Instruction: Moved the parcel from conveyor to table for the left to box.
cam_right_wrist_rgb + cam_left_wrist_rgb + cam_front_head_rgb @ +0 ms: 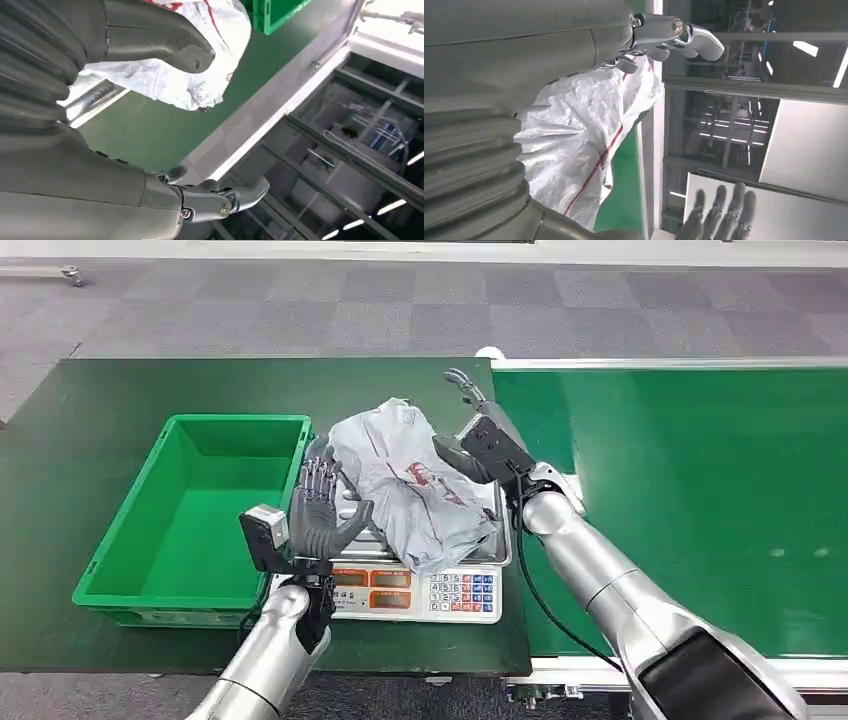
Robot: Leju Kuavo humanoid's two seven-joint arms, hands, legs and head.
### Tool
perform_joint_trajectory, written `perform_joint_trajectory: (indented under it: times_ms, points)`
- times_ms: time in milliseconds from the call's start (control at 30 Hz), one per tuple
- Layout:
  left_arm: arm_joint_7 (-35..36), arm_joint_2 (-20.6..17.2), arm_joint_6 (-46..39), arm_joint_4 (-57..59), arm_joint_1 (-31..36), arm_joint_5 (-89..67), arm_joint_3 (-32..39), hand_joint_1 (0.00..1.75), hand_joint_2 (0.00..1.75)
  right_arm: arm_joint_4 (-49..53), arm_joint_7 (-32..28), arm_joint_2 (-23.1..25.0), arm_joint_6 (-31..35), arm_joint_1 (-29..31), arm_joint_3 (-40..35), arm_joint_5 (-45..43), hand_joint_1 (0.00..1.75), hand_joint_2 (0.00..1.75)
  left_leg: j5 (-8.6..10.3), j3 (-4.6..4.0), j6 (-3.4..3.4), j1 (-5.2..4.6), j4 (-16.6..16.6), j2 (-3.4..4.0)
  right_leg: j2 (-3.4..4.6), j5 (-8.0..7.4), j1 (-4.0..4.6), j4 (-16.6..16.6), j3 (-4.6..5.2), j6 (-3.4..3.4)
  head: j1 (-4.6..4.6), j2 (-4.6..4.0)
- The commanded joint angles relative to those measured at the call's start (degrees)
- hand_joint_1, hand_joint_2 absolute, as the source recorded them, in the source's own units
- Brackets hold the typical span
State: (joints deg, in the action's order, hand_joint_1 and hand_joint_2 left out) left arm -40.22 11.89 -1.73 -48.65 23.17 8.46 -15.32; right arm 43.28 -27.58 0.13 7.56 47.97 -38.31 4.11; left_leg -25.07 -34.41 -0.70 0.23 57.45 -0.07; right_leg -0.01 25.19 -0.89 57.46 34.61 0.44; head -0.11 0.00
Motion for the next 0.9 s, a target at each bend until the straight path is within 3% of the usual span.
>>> perform_joint_trajectory:
  times_ms: [33,133,233,333,400,433,467,567,667,733,900]
  points:
    - [0.22,-1.86,0.54,3.53,2.29,0.06,-2.1,0.0,1.75,-1.32,6.53,-2.63,-5.42,1.39,-0.69,0.27,0.0,1.75,0.01,0.05,0.0,0.02,-0.03,-0.08,-0.1,0.02,0.03,-0.04,-0.08,-0.03,0.0,0.0]
    - [0.22,-1.76,0.58,2.49,1.65,0.12,-1.53,0.0,1.75,2.65,-3.09,-2.66,3.43,-2.28,4.83,-2.02,0.0,1.75,0.02,0.2,0.0,0.07,-0.16,-0.06,-0.08,-0.02,0.09,-0.22,-0.26,-0.07,-0.02,0.0]
    - [0.22,-1.66,1.08,2.37,1.76,0.68,-1.06,0.0,1.75,11.33,-5.44,-4.81,12.74,-8.08,11.7,-3.73,0.0,1.75,0.01,0.05,0.0,0.08,-0.06,-0.19,-0.21,0.03,0.09,-0.12,-0.16,-0.03,-0.02,0.0]
    - [0.22,-1.86,1.5,2.31,2.01,0.76,-0.69,0.0,1.75,19.13,-8.69,-7.36,16.91,-16.56,21.33,-7.27,0.0,1.75,0.01,0.06,0.02,0.05,-0.07,-0.31,-0.32,0.06,0.06,-0.12,-0.19,-0.02,0.0,0.0]
    - [0.22,-2.0,1.48,2.25,2.02,0.66,-0.55,0.0,1.75,21.11,-10.49,-9.04,16.66,-20.11,24.39,-7.91,0.0,1.75,0.02,0.11,0.02,0.11,-0.11,-0.48,-0.49,0.07,0.12,-0.25,-0.33,-0.02,0.0,0.0]
    - [0.22,-2.02,1.38,2.12,1.9,0.42,-0.37,0.0,1.75,22.76,-11.89,-9.08,20.77,-22.86,27.61,-6.18,0.0,1.75,0.02,0.15,0.03,0.09,-0.15,-0.51,-0.53,0.07,0.1,-0.3,-0.39,-0.02,0.02,0.0]
    - [0.22,-2.06,1.46,2.03,1.8,0.34,-0.27,0.0,1.75,23.8,-12.26,-9.64,20.51,-24.68,28.72,-6.07,0.0,1.75,0.02,0.19,0.05,0.1,-0.18,-0.63,-0.65,0.1,0.11,-0.37,-0.48,-0.01,0.0,0.0]
    - [0.22,-2.06,1.48,2.0,1.76,0.33,-0.26,0.0,1.75,24.15,-12.42,-9.87,20.27,-25.17,28.94,-6.21,0.0,1.75,-0.07,0.0,0.08,0.04,-0.04,-0.5,-0.54,0.11,0.04,-0.23,-0.26,0.03,0.02,0.0]
    - [0.22,-2.02,0.97,1.74,1.4,0.19,-0.05,0.0,1.75,26.81,-12.31,-8.87,27.02,-29.41,33.2,-3.59,0.0,1.75,-0.14,0.0,0.06,0.0,-0.06,-0.3,-0.35,0.09,0.01,-0.2,-0.23,0.0,0.0,0.0]
    - [0.22,-2.32,0.33,0.8,0.64,-0.05,0.29,0.0,1.75,28.08,-10.19,-9.06,25.34,-34.33,36.56,-4.38,0.0,1.75,-0.11,0.04,0.04,0.02,-0.1,-0.35,-0.4,0.1,0.02,-0.23,-0.24,-0.01,0.0,0.0]
    - [0.22,-2.99,0.42,-0.2,-0.48,-1.01,0.75,0.0,1.75,21.63,-10.47,-7.47,17.54,-38.57,41.19,-4.03,0.0,1.75,-0.14,0.16,0.05,0.05,-0.15,-0.46,-0.54,0.17,0.12,-0.34,-0.44,0.01,0.02,0.0]
